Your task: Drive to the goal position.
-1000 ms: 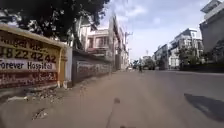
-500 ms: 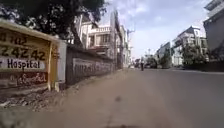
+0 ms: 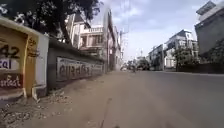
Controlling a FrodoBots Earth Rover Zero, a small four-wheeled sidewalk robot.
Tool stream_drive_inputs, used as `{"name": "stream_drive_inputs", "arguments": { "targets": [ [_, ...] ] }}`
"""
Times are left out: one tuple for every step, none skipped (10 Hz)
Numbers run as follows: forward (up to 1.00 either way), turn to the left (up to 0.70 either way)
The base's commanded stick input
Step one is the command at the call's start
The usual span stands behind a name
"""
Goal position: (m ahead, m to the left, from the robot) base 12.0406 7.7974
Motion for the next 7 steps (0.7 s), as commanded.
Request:
{"name": "stream_drive_inputs", "arguments": {
  "targets": [
    [1.00,-0.34],
    [1.00,-0.34],
    [1.00,-0.34],
    [1.00,0.06],
    [1.00,0.06],
    [1.00,0.06],
    [1.00,0.06]
  ]
}}
